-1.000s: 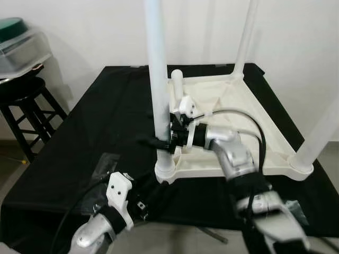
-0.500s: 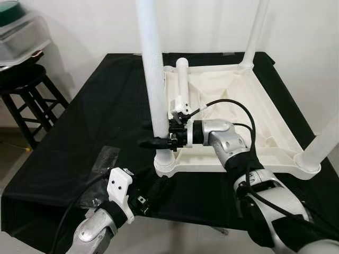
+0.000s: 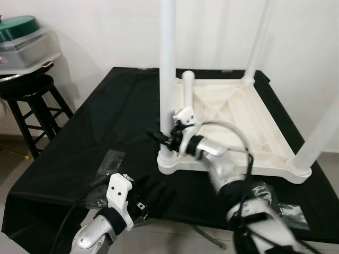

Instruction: Building children table

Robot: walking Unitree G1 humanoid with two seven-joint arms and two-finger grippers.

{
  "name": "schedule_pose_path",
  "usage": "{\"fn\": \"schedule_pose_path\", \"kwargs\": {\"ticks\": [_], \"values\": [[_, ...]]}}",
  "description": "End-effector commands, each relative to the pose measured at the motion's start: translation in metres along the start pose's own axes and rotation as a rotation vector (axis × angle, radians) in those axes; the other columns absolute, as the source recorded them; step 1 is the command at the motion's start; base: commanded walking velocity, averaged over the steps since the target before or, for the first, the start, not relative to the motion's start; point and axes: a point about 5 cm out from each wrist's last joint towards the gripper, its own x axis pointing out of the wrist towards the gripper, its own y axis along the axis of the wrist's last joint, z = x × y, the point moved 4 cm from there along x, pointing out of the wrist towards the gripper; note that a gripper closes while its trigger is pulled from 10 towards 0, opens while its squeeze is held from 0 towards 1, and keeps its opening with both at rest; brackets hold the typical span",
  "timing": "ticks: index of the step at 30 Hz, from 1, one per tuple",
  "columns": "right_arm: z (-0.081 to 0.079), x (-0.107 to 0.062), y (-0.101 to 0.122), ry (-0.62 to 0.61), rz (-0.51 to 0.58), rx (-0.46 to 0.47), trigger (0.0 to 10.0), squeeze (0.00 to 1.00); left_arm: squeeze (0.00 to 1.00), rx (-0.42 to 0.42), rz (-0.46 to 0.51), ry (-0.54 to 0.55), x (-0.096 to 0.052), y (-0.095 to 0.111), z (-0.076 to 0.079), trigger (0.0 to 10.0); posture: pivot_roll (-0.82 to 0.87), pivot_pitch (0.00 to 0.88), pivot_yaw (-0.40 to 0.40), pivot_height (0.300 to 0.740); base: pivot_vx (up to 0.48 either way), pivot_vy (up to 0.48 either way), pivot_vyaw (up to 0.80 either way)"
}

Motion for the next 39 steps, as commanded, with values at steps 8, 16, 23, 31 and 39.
{"fn": "schedule_pose_path", "kwargs": {"ticks": [8, 16, 23, 31, 39], "values": [[0.011, -0.010, -0.037, -0.038, -0.128, -0.017, 0.0, 0.00, 0.00, 0.013, -0.016, -0.008, 0.000, -0.002, -0.003, 10.0, -0.01, 0.042, 0.020, 0.740, 0.000, 0.000, 0.00], [0.001, -0.012, -0.038, -0.024, -0.172, -0.136, 10.0, 0.00, 0.00, 0.014, -0.008, 0.007, 0.000, -0.001, -0.004, 10.0, -0.03, 0.050, 0.030, 0.740, 0.000, 0.000, 0.00], [-0.002, -0.017, -0.029, -0.030, -0.130, 0.020, 10.0, 1.00, 0.00, 0.015, -0.006, 0.005, 0.001, -0.001, -0.005, 10.0, -0.02, 0.050, 0.029, 0.740, 0.000, 0.000, 0.00], [0.012, -0.004, -0.013, 0.019, -0.114, 0.057, 10.0, 0.00, 0.00, 0.024, 0.002, 0.016, 0.003, 0.000, -0.006, 10.0, -0.01, 0.048, 0.021, 0.740, 0.000, 0.000, 0.00], [0.019, 0.001, -0.005, 0.255, -0.231, -0.071, 10.0, 0.00, 0.00, 0.023, 0.001, 0.015, 0.004, 0.000, -0.006, 10.0, 0.00, 0.041, 0.032, 0.740, 0.000, 0.000, 0.00]]}}
